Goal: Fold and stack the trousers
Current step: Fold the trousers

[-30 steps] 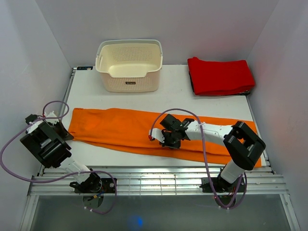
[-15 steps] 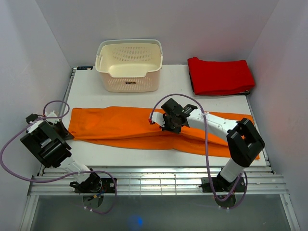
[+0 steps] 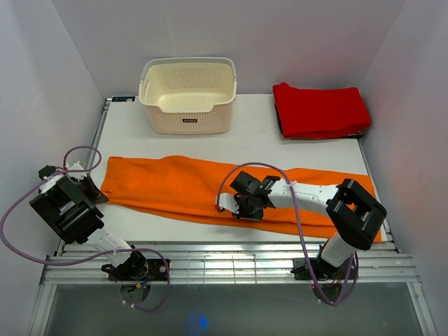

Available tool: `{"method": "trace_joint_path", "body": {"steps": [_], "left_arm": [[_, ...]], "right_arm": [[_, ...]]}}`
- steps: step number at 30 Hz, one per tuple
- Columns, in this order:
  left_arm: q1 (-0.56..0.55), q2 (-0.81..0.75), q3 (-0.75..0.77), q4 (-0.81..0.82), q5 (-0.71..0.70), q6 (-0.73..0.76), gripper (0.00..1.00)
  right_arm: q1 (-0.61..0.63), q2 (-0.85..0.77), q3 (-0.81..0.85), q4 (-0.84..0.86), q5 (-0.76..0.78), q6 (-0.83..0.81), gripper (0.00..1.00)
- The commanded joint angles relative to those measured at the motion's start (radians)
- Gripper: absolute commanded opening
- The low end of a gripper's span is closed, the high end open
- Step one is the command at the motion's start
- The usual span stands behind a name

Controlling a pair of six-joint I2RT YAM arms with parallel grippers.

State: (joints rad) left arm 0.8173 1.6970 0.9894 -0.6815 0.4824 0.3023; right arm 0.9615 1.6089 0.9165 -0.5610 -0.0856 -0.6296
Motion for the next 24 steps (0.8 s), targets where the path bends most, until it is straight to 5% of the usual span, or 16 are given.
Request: {"method": "trace_joint_path", "body": {"steps": [1, 16, 17, 18, 19, 22, 23, 24], "left_arm": [[0.0, 0.076, -0.06, 0.085, -0.202, 0.04, 0.0], [0.017, 0.09, 0.003, 0.062, -0.159, 0.064, 0.01], [0.02, 0.075, 0.023, 0.05, -0.098, 0.081, 0.1], [0.023, 0.061, 0.044, 0.028, -0.052, 0.101, 0.42], [0.032, 0.04, 0.09, -0.013, 0.0, 0.159, 0.59], [0.045, -0.109, 0.153, -0.036, 0.198, 0.263, 0.95], [0.045, -0.153, 0.166, -0.039, 0.252, 0.285, 0.98], [0.043, -0.23, 0.181, -0.043, 0.356, 0.308, 0.98]], "right_arm": [[-0.047, 0.08, -0.07, 0.015, 0.081, 0.03, 0.08], [-0.067, 0.039, -0.09, 0.039, 0.187, -0.036, 0.08], [-0.067, 0.045, -0.087, 0.044, 0.179, -0.045, 0.08], [-0.067, 0.061, -0.074, 0.041, 0.158, -0.056, 0.08], [-0.066, 0.072, -0.067, 0.038, 0.152, -0.07, 0.08], [-0.066, 0.1, -0.027, 0.036, 0.127, -0.107, 0.1], [-0.066, 0.1, -0.015, 0.026, 0.115, -0.111, 0.16], [-0.066, 0.086, -0.004, 0.015, 0.097, -0.128, 0.35]]}}
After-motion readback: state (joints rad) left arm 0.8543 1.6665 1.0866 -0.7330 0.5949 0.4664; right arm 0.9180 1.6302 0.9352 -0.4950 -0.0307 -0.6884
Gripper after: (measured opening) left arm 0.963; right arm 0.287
